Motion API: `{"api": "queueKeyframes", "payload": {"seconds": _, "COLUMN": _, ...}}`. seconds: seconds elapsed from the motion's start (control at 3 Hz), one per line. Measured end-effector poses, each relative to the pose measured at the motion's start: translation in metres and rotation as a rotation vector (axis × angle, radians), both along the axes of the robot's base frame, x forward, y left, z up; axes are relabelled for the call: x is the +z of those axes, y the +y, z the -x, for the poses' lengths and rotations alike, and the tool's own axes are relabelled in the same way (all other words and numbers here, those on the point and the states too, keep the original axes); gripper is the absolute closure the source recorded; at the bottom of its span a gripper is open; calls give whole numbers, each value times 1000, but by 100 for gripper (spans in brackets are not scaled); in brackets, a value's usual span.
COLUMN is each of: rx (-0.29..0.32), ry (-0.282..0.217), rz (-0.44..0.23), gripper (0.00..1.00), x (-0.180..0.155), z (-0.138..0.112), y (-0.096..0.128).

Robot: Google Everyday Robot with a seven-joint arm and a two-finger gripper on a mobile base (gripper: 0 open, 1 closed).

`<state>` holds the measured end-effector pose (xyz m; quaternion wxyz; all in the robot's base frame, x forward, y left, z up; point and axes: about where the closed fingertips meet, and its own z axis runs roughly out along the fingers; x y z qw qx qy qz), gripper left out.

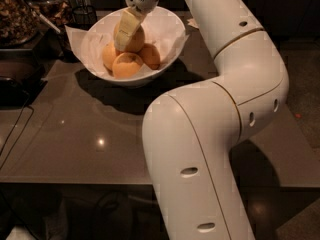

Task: Pick orange from white bowl

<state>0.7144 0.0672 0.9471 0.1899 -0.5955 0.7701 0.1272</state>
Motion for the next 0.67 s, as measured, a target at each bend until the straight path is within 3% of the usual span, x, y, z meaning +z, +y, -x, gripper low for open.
{"api": "queueKeyframes", "payload": {"seconds": 0.33, "rx": -5, "ry": 19, "rz": -1, "gripper": 19, "x": -8, "z": -1, "y": 0}}
{"api": "queueKeyframes", "payload": {"seconds": 0.67, "rx": -5, "ry": 19, "rz": -1, "gripper": 33, "x": -7, "z": -1, "y": 0}}
